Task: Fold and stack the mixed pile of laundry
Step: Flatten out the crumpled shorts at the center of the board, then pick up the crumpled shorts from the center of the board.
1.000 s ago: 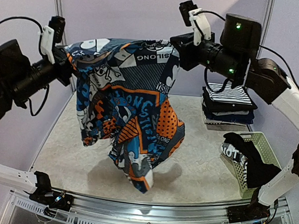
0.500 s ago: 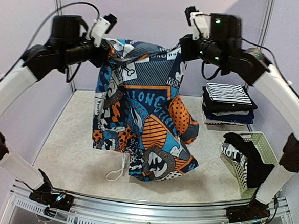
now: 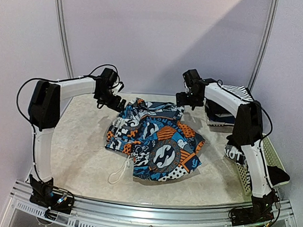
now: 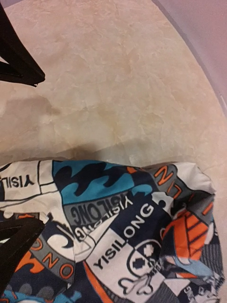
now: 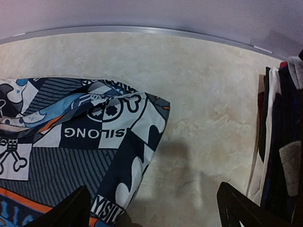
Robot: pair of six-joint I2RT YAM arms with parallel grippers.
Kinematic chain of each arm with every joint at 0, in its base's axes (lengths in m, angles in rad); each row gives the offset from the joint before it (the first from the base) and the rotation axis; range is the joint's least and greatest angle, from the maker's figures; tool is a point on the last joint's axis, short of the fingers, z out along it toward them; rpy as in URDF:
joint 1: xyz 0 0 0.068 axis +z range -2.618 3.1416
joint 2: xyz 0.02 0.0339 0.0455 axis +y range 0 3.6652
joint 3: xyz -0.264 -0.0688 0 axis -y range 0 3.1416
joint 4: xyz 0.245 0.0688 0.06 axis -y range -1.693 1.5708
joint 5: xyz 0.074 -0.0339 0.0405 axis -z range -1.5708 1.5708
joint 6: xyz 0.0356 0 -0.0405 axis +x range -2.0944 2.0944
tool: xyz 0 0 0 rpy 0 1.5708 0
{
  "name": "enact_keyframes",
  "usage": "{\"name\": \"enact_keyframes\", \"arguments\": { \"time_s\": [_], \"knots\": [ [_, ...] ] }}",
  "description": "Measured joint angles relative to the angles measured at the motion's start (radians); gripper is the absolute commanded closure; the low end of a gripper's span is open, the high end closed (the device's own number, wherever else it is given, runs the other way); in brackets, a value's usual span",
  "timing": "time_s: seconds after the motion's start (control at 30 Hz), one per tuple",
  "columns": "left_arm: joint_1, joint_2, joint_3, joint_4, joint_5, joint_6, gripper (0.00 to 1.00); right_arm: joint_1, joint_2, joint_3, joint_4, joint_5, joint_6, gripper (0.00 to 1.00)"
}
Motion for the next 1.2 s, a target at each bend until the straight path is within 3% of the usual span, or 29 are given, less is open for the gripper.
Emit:
{"name": "enact_keyframes", "arguments": {
  "time_s": [0.2, 0.33, 0.6, 0.87, 1.13, 1.2],
  "knots": [
    [-0.024, -0.305, -0.248, 0.076, 0.007, -0.116, 0.01, 0.021, -0.143, -0.079, 0.028, -0.010, -0.008, 0.01],
    [-0.043, -0.470, -0.438, 0.127, 0.010, -0.195, 0.09, 0.038, -0.311, -0.227, 0.079, -0.012, -0.024, 0.01],
    [-0.146, -0.499, -0.771, 0.193, 0.017, -0.350, 0.25, 0.080, -0.573, -0.626, 0.192, -0.022, -0.029, 0.01],
    [-0.180, -0.487, -0.823, 0.254, 0.035, -0.416, 0.45, 0.122, -0.724, -0.879, 0.228, -0.026, -0.010, 0.01],
    [-0.183, -0.400, -0.827, 0.291, 0.035, -0.448, 0.45, 0.134, -0.824, -0.994, 0.254, -0.041, 0.013, 0.01],
    [-0.185, -0.398, -0.822, 0.286, 0.022, -0.452, 0.54, 0.134, -0.835, -1.009, 0.255, -0.041, 0.017, 0.01]
  ]
}}
